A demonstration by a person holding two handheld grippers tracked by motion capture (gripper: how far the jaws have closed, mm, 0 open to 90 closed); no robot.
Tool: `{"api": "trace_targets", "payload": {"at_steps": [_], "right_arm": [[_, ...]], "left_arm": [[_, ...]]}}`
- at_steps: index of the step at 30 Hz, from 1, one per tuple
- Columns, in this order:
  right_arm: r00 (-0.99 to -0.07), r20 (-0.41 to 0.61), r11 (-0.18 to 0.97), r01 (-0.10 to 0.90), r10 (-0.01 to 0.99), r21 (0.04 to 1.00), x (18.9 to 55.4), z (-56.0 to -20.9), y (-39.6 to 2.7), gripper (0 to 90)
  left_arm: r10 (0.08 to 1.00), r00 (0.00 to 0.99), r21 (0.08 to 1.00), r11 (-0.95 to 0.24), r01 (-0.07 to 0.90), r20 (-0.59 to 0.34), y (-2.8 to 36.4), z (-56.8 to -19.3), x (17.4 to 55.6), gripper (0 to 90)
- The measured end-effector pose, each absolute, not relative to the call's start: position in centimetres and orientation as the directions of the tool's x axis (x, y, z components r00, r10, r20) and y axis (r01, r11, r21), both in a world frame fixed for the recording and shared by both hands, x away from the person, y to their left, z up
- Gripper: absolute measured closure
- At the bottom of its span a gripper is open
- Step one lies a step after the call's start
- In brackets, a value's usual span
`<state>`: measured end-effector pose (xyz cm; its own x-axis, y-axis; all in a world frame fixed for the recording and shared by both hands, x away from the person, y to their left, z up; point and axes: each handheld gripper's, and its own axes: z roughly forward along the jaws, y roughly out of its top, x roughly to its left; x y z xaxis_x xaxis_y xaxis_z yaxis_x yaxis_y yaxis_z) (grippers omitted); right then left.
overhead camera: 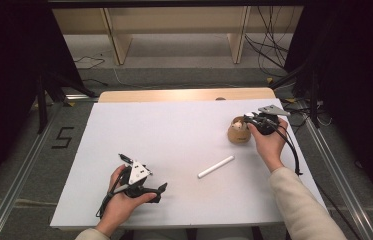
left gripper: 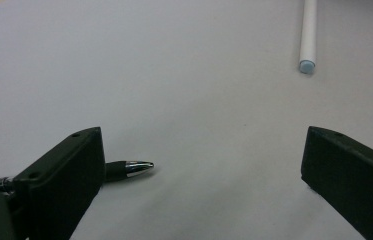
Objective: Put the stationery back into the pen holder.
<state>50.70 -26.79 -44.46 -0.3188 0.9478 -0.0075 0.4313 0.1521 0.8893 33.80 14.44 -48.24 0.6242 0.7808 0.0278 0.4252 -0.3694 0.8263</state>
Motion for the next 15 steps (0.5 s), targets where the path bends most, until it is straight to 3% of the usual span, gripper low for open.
{"api": "trace_targets", "payload": {"at_steps": [6, 15], "right_arm": [[-0.319, -0.010, 0.160, 0.447, 0.948, 0.880, 50.79, -44.68, -26.80, 58.6], [-0.310, 0.014, 0.134, 0.451, 0.951, 0.882, 49.96, -43.98, -27.37, 39.4]], "left_arm": [[0.776, 0.631, 0.828, -0.368, 0.424, 0.022, 14.24, -48.26, 33.74, 4.7], [0.783, 0.622, 0.821, -0.376, 0.430, 0.032, 14.23, -48.36, 33.75, 6.4]]}}
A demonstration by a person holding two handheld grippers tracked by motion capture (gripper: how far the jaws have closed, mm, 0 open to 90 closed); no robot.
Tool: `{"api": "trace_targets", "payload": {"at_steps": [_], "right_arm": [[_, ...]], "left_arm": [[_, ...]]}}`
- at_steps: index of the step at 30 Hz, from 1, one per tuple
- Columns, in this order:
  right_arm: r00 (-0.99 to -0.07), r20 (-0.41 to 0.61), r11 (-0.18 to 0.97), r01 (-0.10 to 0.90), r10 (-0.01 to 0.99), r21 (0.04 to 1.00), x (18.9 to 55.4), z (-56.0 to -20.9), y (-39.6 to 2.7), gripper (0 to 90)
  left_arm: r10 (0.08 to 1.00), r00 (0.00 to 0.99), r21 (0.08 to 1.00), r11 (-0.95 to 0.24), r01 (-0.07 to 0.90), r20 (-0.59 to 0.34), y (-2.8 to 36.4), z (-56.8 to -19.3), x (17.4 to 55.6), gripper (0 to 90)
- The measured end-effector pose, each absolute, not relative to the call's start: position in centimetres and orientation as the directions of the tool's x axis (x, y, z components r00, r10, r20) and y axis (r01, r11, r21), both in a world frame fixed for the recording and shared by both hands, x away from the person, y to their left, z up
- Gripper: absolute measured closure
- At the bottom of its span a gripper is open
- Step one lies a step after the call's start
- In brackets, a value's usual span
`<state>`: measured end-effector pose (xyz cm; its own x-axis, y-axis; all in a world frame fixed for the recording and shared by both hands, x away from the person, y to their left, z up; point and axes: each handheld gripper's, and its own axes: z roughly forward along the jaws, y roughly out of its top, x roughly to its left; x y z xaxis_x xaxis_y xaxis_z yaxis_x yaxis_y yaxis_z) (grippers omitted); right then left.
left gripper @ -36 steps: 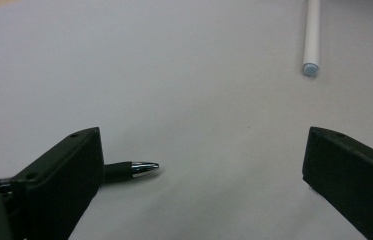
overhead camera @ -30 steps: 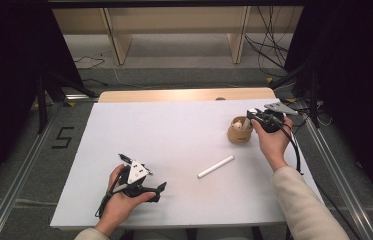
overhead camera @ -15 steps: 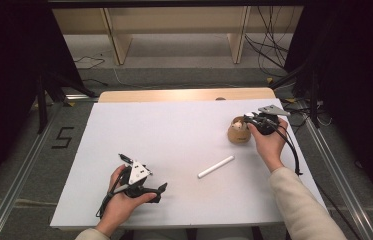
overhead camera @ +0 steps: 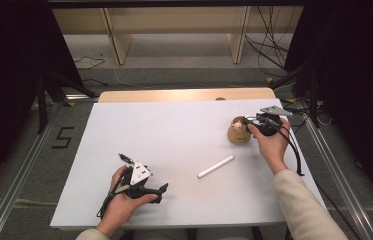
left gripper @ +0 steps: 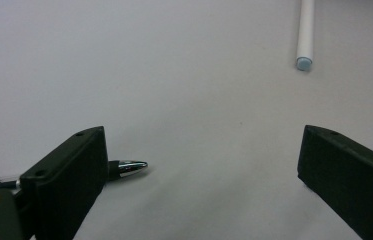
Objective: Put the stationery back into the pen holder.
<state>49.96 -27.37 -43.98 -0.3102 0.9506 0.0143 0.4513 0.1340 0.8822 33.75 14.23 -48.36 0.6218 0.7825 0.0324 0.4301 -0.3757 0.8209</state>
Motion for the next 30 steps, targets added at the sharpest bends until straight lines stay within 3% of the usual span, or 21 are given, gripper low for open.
{"api": "trace_targets", "payload": {"at_steps": [7, 30], "right_arm": [[-0.317, 0.030, 0.121, 0.445, 0.948, 0.887, 48.5, -43.7, -28.2, 32.2], [-0.416, 0.035, 0.164, 0.431, 0.909, 0.887, 42.6, -44.5, -28.1, 29.2]], "left_arm": [[0.781, 0.624, 0.818, -0.384, 0.428, 0.040, 14.1, -48.5, 33.8, 6.8], [0.778, 0.627, 0.817, -0.380, 0.435, 0.028, 13.2, -48.5, 33.5, 10.7]]}}
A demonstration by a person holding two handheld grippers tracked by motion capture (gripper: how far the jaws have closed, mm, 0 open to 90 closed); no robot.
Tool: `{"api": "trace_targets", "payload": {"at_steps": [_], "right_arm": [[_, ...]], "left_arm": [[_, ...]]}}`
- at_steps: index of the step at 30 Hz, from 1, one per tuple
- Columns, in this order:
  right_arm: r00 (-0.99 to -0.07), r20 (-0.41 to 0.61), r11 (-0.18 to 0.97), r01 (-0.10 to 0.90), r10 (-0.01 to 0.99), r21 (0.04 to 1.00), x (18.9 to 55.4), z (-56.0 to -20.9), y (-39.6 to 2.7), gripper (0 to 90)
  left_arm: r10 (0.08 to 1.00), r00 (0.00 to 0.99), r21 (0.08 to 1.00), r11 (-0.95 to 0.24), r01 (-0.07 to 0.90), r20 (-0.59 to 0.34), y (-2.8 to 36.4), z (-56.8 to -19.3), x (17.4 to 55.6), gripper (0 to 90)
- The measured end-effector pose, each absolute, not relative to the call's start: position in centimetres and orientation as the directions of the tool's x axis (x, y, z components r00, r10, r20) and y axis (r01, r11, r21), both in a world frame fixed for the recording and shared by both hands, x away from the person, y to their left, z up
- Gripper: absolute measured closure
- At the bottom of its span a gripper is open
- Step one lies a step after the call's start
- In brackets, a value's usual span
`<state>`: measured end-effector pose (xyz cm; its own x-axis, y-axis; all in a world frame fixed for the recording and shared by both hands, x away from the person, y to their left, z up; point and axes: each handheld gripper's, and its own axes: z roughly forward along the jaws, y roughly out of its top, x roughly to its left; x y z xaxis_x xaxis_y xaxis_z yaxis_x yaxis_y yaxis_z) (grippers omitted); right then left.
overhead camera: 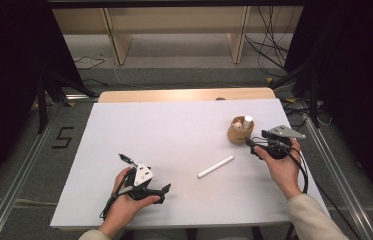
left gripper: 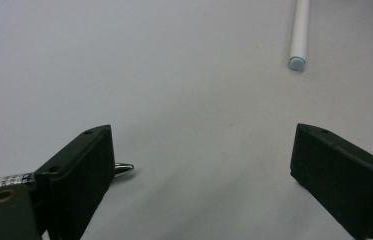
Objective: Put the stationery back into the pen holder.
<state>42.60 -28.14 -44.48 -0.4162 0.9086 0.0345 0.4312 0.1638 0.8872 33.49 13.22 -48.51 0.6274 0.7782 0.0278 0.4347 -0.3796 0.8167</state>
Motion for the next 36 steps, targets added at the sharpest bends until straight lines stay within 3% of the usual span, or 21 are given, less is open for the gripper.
{"api": "trace_targets", "payload": {"at_steps": [12, 20, 36], "right_arm": [[-0.481, 0.042, 0.209, 0.456, 0.876, 0.865, 40.2, -46.2, -27.6, 29.4], [-0.480, 0.047, 0.210, 0.467, 0.876, 0.859, 39.9, -46.6, -27.4, 29.3], [-0.473, 0.064, 0.192, 0.474, 0.879, 0.859, 40.0, -46.8, -27.6, 29.3]], "left_arm": [[0.771, 0.637, 0.820, -0.368, 0.439, 0.005, 11.4, -48.5, 33.8, 14.2], [0.743, 0.669, 0.822, -0.386, 0.419, 0.008, 8.0, -47.9, 34.9, 16.5], [0.657, 0.753, 0.780, -0.481, 0.401, 0.018, 0.7, -48.2, 38.9, 29.3]]}}
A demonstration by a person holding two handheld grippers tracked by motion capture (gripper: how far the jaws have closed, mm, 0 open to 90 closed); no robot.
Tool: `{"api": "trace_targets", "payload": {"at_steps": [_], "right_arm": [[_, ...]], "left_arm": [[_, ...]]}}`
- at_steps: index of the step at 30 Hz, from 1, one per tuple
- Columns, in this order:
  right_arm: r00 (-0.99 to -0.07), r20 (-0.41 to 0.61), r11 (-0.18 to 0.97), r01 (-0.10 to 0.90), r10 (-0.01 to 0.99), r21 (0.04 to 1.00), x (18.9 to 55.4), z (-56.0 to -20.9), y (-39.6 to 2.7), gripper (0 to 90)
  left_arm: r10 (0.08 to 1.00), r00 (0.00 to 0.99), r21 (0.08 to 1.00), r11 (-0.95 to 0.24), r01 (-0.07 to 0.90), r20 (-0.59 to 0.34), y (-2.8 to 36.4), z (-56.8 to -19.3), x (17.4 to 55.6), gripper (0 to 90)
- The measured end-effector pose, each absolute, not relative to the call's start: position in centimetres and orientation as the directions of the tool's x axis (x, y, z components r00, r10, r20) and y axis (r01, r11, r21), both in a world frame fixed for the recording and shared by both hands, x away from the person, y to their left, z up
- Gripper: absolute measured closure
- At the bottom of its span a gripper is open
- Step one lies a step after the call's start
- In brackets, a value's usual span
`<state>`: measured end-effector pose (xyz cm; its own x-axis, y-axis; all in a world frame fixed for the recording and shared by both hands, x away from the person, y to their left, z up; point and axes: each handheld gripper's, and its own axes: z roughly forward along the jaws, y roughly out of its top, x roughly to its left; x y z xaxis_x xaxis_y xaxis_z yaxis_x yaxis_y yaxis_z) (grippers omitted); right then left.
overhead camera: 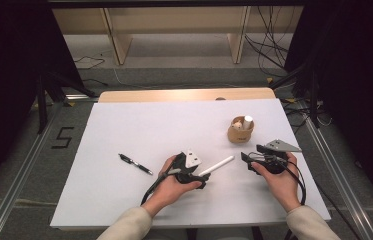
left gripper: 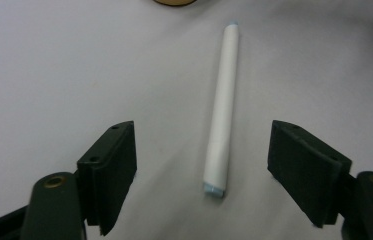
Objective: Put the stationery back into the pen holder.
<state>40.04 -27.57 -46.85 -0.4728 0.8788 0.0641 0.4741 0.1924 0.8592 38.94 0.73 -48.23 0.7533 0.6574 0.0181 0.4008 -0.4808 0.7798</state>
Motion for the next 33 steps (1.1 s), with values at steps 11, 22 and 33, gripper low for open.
{"api": "trace_targets", "payload": {"at_steps": [11, 22, 33], "right_arm": [[-0.473, 0.067, 0.191, 0.476, 0.879, 0.858, 40.1, -46.9, -27.6, 29.3], [-0.472, 0.069, 0.189, 0.477, 0.879, 0.859, 40.2, -46.9, -27.7, 29.3], [-0.473, 0.067, 0.191, 0.476, 0.878, 0.859, 40.2, -47.0, -27.7, 29.4]], "left_arm": [[0.618, 0.786, 0.757, -0.524, 0.390, 0.024, -1.9, -48.4, 40.7, 41.6], [0.620, 0.784, 0.729, -0.547, 0.411, 0.024, -3.2, -48.9, 41.3, 51.3], [0.614, 0.789, 0.720, -0.548, 0.426, 0.001, -3.1, -49.0, 41.5, 57.6]]}}
